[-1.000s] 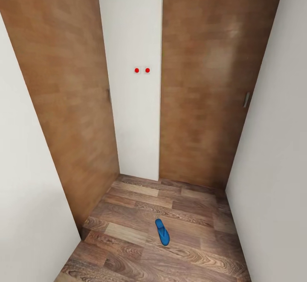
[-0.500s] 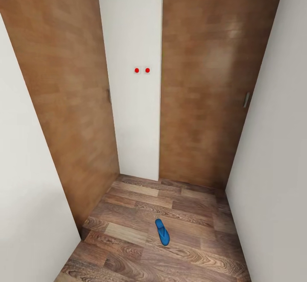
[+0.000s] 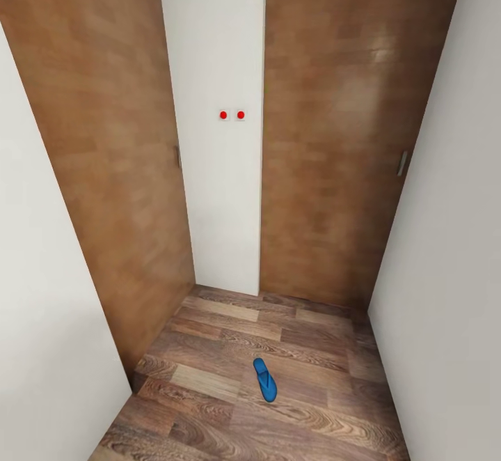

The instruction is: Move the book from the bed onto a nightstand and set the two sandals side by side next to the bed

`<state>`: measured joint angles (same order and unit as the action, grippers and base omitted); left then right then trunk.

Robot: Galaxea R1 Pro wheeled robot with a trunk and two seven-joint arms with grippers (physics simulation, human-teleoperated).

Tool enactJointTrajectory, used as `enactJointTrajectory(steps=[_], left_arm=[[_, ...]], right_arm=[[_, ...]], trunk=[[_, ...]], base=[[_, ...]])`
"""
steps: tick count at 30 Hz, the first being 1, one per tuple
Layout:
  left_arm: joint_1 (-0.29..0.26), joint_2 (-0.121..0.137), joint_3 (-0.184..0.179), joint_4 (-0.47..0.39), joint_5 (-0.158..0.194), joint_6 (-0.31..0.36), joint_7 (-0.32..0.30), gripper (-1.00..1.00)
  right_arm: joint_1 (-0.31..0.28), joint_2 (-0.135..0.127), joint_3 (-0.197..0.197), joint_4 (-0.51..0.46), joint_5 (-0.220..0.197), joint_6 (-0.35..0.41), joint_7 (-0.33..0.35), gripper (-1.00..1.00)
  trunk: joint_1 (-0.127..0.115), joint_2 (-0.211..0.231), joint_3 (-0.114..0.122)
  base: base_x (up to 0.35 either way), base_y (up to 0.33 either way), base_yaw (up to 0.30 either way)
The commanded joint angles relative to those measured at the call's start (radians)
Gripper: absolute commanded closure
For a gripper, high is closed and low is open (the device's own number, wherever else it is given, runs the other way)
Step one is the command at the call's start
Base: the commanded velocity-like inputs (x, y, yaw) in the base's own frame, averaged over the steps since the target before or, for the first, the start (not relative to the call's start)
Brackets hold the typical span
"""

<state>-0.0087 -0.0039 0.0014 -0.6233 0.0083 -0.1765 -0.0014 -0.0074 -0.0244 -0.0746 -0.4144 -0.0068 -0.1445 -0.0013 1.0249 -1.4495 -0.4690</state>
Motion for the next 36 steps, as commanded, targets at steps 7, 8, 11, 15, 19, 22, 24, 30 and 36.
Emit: enactJointTrajectory(steps=[7, 8, 11, 15, 19, 22, 24, 30, 36], left_arm=[[-0.001, 0.001, 0.0, 0.001, 0.001, -0.003, 0.0, -1.0], [-0.001, 0.001, 0.0, 0.001, 0.001, -0.003, 0.0, -1.0], [-0.001, 0.001, 0.0, 0.001, 0.001, -0.003, 0.0, -1.0], [-0.001, 0.001, 0.0, 0.001, 0.001, -0.003, 0.0, -1.0], [-0.001, 0.001, 0.0, 0.001, 0.001, -0.003, 0.0, -1.0], [-0.001, 0.001, 0.0, 0.002, 0.001, -0.003, 0.0, -1.0], [-0.001, 0.001, 0.001, 0.001, 0.001, -0.003, 0.0, -1.0], [-0.001, 0.001, 0.002, 0.002, 0.002, -0.003, 0.0, -1.0], [-0.001, 0.001, 0.002, 0.002, 0.002, -0.003, 0.0, -1.0]], right_arm=[[0.0, 0.0, -0.016, -0.003, -0.001, -0.004, 0.002, -1.0], [0.0, 0.001, -0.016, -0.003, -0.001, -0.004, 0.003, -1.0], [0.0, 0.001, -0.017, -0.002, -0.001, -0.004, 0.003, -1.0], [0.0, 0.002, -0.017, -0.001, -0.001, -0.004, 0.003, -1.0], [0.0, 0.003, -0.017, 0.0, -0.001, -0.004, 0.003, -1.0], [0.0, 0.003, -0.017, 0.0, -0.001, -0.004, 0.003, -1.0], [0.0, 0.003, -0.017, 0.0, -0.001, -0.004, 0.003, -1.0], [-0.001, 0.004, -0.017, 0.002, -0.001, -0.004, 0.003, -1.0], [-0.001, 0.006, -0.016, 0.004, -0.001, -0.004, 0.003, -1.0]], trunk=[[0.0, 0.0, -0.001], [0.0, 0.0, -0.001], [0.0, 0.0, -0.001], [0.0, 0.0, -0.001], [0.0, 0.0, -0.001], [0.0, 0.0, -0.001], [0.0, 0.0, -0.001], [0.0, 0.0, -0.001], [0.0, 0.0, -0.001]], base=[[0.215, 0.0, 0.0], [0.125, 0.0, 0.0], [0.063, 0.0, 0.0], [0.042, -0.002, 0.0], [0.116, -0.049, 0.0], [0.05, -0.019, 0.0], [0.016, -0.006, 0.0], [0.035, -0.002, 0.0], [0.226, 0.0, 0.0]])
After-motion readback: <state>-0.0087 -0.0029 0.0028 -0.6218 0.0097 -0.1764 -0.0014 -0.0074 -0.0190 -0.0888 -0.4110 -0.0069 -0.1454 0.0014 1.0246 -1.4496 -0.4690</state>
